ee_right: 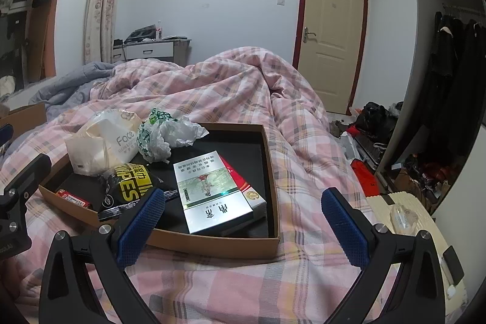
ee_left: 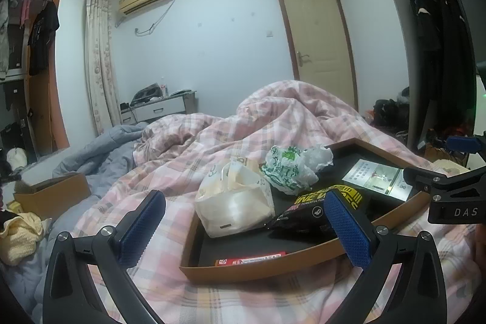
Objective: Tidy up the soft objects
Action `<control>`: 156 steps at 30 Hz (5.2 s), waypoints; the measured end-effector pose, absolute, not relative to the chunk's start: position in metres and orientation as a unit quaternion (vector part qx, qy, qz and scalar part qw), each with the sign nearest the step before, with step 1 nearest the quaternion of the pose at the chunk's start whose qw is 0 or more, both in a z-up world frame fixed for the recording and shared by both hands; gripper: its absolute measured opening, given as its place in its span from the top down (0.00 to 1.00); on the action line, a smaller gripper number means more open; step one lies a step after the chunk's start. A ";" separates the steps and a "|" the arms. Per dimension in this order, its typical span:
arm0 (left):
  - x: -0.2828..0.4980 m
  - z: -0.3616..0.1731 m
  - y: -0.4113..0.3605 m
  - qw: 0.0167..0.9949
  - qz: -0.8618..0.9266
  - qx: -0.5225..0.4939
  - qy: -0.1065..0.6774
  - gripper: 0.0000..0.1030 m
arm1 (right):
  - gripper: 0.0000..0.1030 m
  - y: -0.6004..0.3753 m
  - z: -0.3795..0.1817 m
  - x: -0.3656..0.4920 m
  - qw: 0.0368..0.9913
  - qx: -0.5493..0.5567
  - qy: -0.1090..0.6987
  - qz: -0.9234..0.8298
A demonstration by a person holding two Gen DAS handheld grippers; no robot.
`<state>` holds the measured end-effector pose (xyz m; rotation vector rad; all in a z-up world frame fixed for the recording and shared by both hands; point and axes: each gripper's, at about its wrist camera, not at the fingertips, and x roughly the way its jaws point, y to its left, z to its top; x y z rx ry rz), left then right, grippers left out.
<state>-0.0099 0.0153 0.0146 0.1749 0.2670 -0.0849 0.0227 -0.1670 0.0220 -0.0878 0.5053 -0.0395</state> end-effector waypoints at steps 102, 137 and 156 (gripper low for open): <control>0.013 0.006 0.024 0.976 -0.067 0.053 0.200 0.00 | 0.01 -0.178 0.016 0.041 0.949 0.009 0.311 0.055; 0.014 0.007 0.028 0.976 -0.068 0.050 0.202 0.00 | 0.41 -0.175 0.013 0.047 0.961 -0.039 0.274 0.019; 0.013 0.007 0.029 0.975 -0.068 0.048 0.204 0.00 | 0.46 -0.160 0.017 -0.008 0.934 -0.066 0.304 0.173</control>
